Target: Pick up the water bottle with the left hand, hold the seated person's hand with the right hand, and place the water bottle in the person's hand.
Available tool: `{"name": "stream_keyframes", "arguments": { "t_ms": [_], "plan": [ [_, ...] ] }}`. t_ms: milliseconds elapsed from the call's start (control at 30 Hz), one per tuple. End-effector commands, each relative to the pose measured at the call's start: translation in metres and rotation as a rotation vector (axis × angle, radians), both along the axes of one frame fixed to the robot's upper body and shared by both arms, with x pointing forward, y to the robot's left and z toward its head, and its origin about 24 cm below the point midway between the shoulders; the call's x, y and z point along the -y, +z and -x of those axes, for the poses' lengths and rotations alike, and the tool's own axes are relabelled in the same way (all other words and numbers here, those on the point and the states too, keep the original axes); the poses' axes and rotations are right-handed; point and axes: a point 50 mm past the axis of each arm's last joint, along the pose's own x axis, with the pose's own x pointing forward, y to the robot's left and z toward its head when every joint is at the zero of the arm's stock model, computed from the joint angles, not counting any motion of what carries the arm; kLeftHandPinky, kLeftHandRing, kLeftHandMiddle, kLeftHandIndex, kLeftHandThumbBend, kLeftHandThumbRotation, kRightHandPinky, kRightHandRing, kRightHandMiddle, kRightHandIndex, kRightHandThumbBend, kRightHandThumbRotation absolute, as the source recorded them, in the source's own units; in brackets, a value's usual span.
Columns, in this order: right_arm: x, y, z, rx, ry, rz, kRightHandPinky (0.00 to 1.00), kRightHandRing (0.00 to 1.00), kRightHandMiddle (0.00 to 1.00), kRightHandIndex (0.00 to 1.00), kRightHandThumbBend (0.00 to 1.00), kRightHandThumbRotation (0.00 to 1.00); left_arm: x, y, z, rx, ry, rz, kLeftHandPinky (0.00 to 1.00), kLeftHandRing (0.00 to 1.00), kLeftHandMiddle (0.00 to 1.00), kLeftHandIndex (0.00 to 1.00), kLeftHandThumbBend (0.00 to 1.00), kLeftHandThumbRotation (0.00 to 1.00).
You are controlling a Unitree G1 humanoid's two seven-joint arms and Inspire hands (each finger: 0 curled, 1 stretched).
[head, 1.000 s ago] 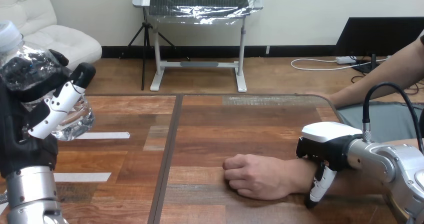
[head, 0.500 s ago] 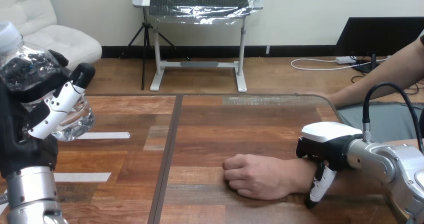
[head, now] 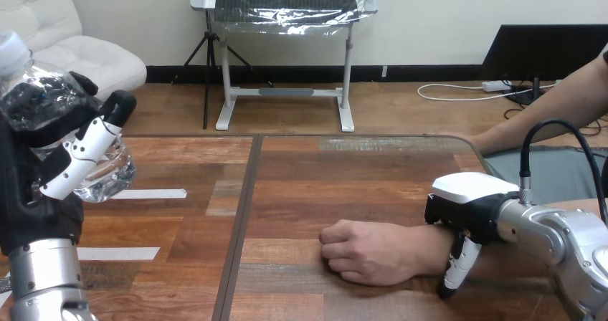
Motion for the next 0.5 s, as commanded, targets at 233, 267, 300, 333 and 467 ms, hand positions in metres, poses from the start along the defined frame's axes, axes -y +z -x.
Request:
{"name": "stream_keyframes", "arguments": {
  "t_ms": [233,267,300,333,467],
  "plan": [
    [-0.0013,-0.0468,0.0278,-0.143,0.004,0.007,0.08,0.14,0.21,0.26,0.83,0.04,0.0031,0.0209,-0.0026,0.107,-0.028,-0.053,0.2,0.25,0.31,0.38,0.46,0.0],
    [-0.0016,-0.0466,0.0278,-0.139,0.007,0.007,0.08,0.13,0.21,0.25,0.83,0.04,0.003,0.0209,-0.0026,0.108,-0.027,-0.054,0.2,0.25,0.31,0.38,0.46,0.0],
    [-0.0018,-0.0464,0.0279,-0.136,0.009,0.007,0.07,0.12,0.2,0.24,0.82,0.04,0.0029,0.021,-0.0026,0.108,-0.026,-0.054,0.2,0.25,0.31,0.38,0.46,0.0],
    [-0.002,-0.0463,0.0279,-0.134,0.01,0.006,0.06,0.12,0.2,0.24,0.81,0.03,0.0029,0.021,-0.0026,0.108,-0.026,-0.055,0.2,0.25,0.31,0.38,0.47,0.0],
    [-0.0027,-0.0461,0.028,-0.121,0.018,0.001,0.05,0.11,0.18,0.22,0.81,0.03,0.0029,0.021,-0.0025,0.107,-0.027,-0.052,0.2,0.25,0.31,0.38,0.47,0.0]
  ]
}}
